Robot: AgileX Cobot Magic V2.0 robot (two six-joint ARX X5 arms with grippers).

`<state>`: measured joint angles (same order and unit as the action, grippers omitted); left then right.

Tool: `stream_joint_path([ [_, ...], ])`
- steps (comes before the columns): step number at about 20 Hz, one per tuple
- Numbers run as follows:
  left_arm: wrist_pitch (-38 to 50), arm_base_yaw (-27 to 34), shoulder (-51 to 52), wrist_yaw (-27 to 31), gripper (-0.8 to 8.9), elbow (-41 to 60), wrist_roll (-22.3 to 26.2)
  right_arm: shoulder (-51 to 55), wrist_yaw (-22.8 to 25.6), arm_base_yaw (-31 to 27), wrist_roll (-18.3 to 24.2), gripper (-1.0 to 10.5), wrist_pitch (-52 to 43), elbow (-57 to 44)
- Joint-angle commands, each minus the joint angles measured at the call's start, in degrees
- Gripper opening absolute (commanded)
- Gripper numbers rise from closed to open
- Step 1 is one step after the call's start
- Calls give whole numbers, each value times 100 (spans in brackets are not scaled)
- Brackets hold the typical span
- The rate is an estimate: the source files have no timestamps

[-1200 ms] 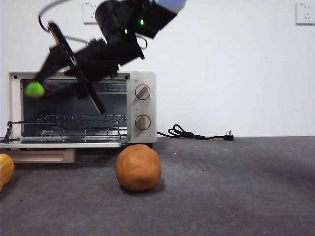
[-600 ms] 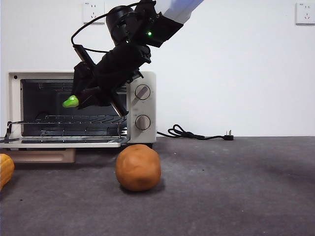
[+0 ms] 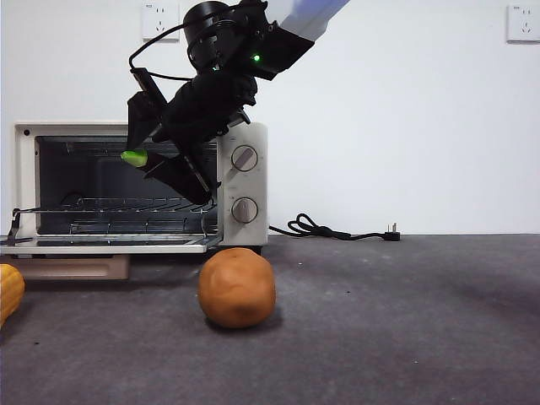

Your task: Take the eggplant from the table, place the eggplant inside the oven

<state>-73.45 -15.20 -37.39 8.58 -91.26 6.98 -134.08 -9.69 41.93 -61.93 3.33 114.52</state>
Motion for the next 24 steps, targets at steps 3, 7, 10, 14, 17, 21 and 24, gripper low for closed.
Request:
stream_joint_path([
  [3, -28, -125, 15, 4, -6, 33, -37, -81, -260, 44, 59, 230, -35, 7],
  [7, -33, -210, 15, 44, -6, 33, -37, -74, -640, 125, 39, 230, -33, 68],
  [10, -66, -214, 15, 46, -6, 33, -37, -74, -684, 188, 44, 230, -37, 87],
  [14, -66, -216, 15, 46, -6, 33, -33, -70, -1134, 199, 74, 230, -35, 195],
  [17, -57, -249, 15, 96, -6, 33, 7, -63, -1486, 238, 369, 229, 33, 417],
  [21, -59, -365, 15, 431, -6, 33, 11, -26, -1604, 310, 920, 230, 651, 1056],
  [24, -57, -417, 15, 501, -6, 33, 11, -26, -1720, 345, 1464, 229, 1410, 1770],
])
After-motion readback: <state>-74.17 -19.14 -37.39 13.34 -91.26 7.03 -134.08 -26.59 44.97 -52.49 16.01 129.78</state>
